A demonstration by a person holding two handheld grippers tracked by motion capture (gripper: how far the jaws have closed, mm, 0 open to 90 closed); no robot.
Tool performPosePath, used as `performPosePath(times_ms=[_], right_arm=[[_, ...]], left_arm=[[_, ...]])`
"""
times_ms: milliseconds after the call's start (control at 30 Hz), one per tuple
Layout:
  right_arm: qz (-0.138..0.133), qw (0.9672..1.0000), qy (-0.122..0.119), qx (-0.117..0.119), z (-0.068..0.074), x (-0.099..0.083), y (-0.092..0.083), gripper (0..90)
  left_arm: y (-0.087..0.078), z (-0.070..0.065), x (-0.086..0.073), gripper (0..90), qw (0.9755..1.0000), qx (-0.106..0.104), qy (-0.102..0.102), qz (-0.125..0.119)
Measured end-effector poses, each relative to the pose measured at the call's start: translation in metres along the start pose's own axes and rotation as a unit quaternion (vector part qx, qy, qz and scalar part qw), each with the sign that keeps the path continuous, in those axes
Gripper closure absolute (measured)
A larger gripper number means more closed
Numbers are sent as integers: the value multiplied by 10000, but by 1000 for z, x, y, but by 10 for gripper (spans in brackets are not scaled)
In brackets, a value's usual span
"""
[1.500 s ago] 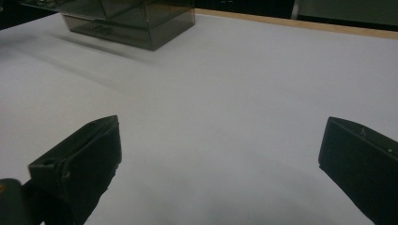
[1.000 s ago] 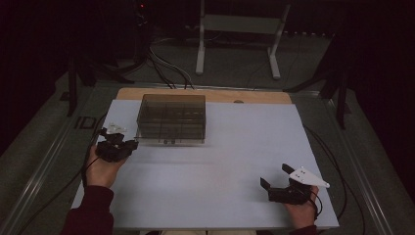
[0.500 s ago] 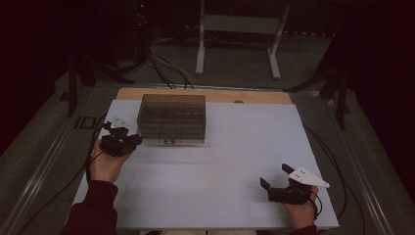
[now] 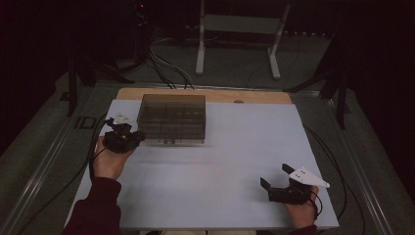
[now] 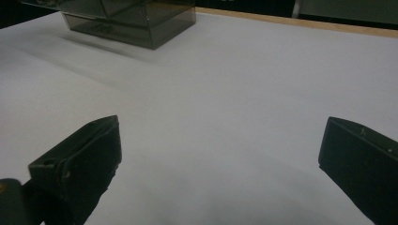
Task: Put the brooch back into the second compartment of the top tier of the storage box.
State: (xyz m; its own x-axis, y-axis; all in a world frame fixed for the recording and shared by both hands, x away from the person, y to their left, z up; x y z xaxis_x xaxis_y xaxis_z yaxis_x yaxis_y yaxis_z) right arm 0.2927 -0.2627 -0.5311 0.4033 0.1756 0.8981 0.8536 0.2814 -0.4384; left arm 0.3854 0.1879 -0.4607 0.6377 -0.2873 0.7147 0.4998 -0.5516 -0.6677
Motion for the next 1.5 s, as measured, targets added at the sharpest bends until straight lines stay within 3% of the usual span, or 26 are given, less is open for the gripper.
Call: performPosePath(times_ms=[767, 1500], right_arm=[[-18, 10000, 2, 13, 0, 0, -1, 1], [5, 10000, -12, 36, 1, 0, 1, 1]], left_arm=[[16, -7, 16, 810, 9997, -190, -7, -131], [36, -13, 27, 810, 9996, -260, 119, -61]])
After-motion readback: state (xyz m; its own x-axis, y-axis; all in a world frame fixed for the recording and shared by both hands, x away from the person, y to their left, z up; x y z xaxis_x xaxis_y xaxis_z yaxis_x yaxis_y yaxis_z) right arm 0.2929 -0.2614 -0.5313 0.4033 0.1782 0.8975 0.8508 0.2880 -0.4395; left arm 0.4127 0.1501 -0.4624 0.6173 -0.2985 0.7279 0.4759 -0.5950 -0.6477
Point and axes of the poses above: each handheld gripper's, and its own axes: y roughly forward along the jaws, x roughly out of its top, z roughly to its left, the point moved 7 cm from there along y, roughly forward along the jaws, and after that the axes turned 13 degrees about -x, right-handed, at the moved point
